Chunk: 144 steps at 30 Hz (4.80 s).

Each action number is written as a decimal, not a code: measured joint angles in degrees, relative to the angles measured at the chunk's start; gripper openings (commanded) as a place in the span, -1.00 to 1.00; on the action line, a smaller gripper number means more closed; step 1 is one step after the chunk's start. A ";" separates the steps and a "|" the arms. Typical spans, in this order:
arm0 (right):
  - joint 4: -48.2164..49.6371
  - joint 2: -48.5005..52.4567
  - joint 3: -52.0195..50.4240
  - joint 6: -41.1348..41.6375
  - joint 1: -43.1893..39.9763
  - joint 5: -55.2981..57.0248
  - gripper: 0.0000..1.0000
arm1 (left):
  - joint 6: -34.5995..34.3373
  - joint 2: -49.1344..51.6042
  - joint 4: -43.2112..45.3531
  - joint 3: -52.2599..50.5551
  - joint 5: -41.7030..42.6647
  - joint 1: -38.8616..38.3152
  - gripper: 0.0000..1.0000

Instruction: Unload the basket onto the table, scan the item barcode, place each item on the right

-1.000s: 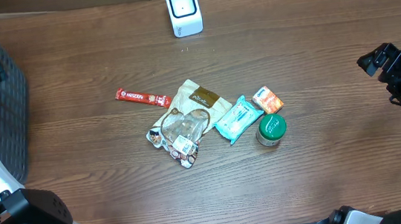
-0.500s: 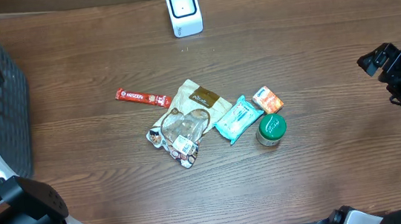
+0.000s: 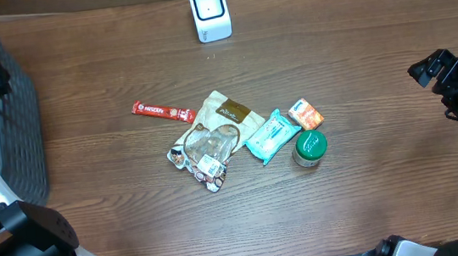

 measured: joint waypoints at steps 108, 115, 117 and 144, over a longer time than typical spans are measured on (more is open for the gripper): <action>0.04 0.00 0.00 -0.02 0.00 0.00 1.00 | -25.57 -7.67 -25.14 2.78 12.22 -7.74 1.00; 0.04 0.00 0.00 0.02 0.00 0.00 1.00 | -25.57 -7.67 -25.14 2.78 12.22 -7.74 1.00; 0.02 0.00 0.00 0.02 0.00 0.00 1.00 | -25.57 -7.67 -25.11 2.78 12.22 -7.74 1.00; -9.25 0.00 0.00 -4.61 12.68 -4.20 0.96 | -25.57 -7.67 -25.11 2.78 12.22 -7.74 1.00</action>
